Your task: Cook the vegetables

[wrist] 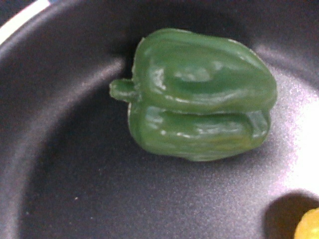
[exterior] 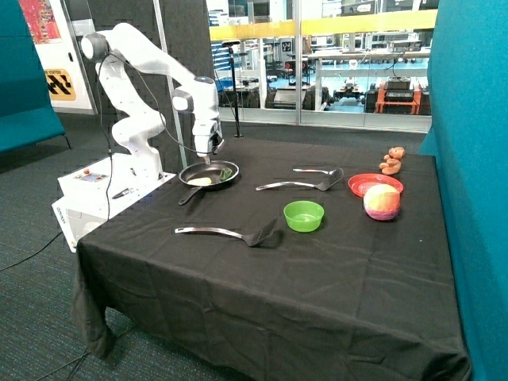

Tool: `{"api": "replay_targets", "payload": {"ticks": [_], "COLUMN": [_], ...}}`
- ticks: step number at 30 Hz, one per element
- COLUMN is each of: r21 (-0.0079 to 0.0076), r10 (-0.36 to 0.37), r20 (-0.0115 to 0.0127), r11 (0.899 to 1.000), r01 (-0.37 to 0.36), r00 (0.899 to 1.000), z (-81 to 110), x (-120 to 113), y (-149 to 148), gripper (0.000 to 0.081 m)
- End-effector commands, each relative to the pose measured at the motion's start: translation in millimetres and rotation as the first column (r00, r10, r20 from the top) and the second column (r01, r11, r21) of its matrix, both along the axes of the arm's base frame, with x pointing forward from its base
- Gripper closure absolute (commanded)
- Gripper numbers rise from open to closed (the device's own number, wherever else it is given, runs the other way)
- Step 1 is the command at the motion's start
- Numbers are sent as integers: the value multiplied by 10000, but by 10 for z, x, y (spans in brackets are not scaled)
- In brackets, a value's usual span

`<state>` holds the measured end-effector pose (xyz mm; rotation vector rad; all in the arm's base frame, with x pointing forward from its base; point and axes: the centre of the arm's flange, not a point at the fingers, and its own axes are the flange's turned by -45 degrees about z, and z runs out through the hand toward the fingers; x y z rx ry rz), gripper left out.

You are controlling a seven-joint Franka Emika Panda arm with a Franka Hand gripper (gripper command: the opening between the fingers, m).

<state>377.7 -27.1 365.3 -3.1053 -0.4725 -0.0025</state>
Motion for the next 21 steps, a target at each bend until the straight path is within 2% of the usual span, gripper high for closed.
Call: {"api": "replay_targets", "payload": {"ticks": [1, 21], "r21": [-8, -8], "r10": [398, 558], "r20": [-15, -15], "r11": [9992, 9984], "r01": [-398, -558], "r00": [9992, 9984], "z": [153, 175], "x": [17, 146], "y": [45, 49], "gripper": [244, 260]}}
